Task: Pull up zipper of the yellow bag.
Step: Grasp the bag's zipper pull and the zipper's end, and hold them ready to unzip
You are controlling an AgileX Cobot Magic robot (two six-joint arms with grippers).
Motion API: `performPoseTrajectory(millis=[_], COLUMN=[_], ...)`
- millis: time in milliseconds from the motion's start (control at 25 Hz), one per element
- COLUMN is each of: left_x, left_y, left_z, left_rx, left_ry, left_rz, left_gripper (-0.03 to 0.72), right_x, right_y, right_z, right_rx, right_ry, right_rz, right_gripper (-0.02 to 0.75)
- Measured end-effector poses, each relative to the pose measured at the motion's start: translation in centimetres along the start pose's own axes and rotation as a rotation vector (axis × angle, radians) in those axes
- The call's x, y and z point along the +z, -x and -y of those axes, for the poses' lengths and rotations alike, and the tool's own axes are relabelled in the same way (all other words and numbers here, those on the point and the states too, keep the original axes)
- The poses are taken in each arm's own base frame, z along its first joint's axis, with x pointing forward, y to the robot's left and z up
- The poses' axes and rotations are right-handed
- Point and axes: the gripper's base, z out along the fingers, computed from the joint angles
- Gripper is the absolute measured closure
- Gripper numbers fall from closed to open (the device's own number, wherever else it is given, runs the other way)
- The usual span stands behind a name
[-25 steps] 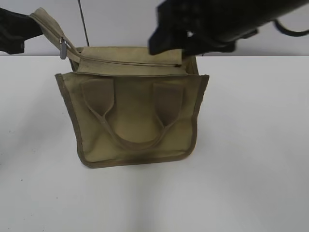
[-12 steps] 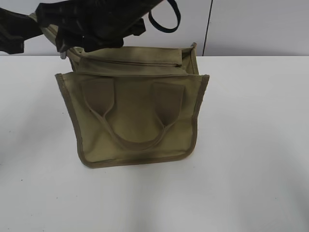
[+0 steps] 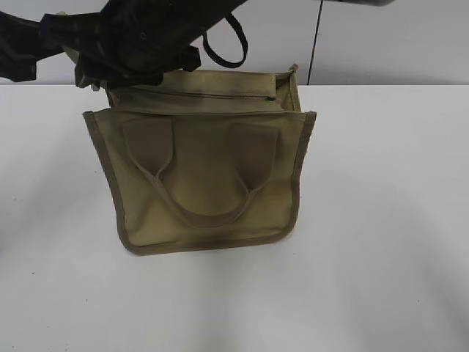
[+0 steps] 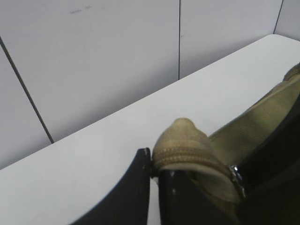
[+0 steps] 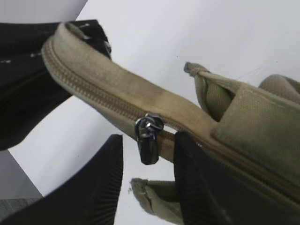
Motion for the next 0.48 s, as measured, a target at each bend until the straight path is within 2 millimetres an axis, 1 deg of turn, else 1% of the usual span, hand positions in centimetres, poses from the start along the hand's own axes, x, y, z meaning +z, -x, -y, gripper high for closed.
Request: performPoseTrajectory(millis=[120, 360, 480], left_x=[0.0, 0.0, 0.05], left_y=[0.0, 0.01, -0.06], left_z=[0.01, 0.03, 0.01], left_rx=[0.0, 0.001, 0.001], left_ry=[-0.001, -0.003, -0.004], left_rz=[0.0, 0.001, -0.002], left_gripper=[0.68, 0.68, 0.68], right_x=[0.08, 0.83, 0.84], right_y=[0.24, 0.09, 0.06], right_z=[0.0, 0.32, 0.33], right_rx=[0.013, 0.036, 0.04], right_ry=[0.003, -0.001, -0.002], right_rz=[0.029, 0.034, 0.032], right_gripper=[0.494, 0.629, 0.703])
